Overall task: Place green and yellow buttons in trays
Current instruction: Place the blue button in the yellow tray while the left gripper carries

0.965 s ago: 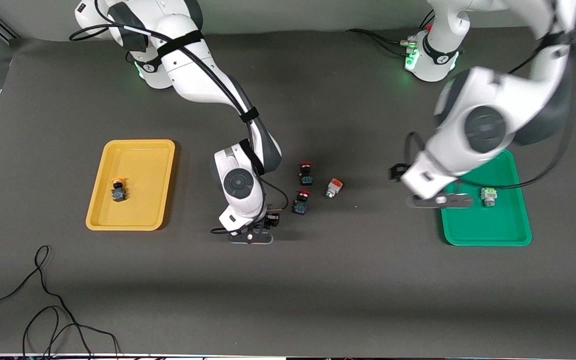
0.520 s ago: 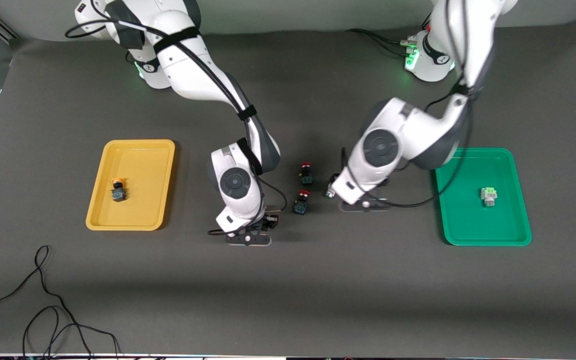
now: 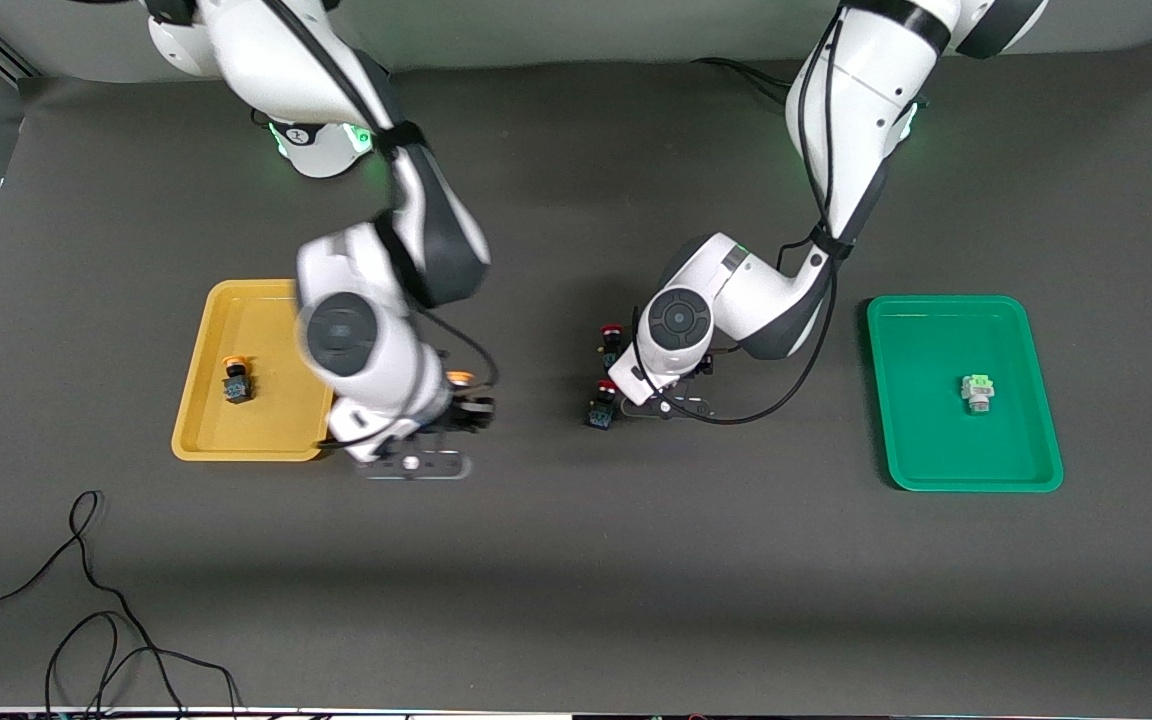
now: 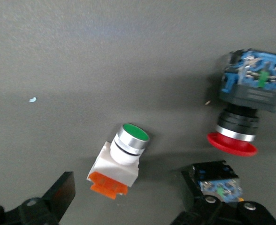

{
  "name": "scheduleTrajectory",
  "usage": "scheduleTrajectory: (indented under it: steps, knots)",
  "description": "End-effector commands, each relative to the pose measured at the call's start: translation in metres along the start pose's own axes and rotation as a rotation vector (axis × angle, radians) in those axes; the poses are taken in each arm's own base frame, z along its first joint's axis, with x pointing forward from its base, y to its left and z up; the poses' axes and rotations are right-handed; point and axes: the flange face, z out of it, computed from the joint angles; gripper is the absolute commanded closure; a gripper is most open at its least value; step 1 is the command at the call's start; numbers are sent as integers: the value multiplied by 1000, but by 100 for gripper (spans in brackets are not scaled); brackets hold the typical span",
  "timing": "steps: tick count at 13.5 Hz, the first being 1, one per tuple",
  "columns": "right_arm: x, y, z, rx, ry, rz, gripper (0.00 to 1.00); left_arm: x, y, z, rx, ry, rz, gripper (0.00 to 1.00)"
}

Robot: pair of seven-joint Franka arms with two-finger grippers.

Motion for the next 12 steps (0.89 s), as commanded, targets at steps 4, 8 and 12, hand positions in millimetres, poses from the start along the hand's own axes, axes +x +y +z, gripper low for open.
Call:
scheduleTrajectory:
  steps: [4,8,12]
  knots:
    - [-48,177,3,24,-64,-163,70,2,-5,7,53,32,40,13]
    - [-100,272,94,-14,58,-225,70,1,-5,9,52,30,28,100]
    - [-124,290,159,-70,72,-174,70,4,-10,3,48,29,12,100]
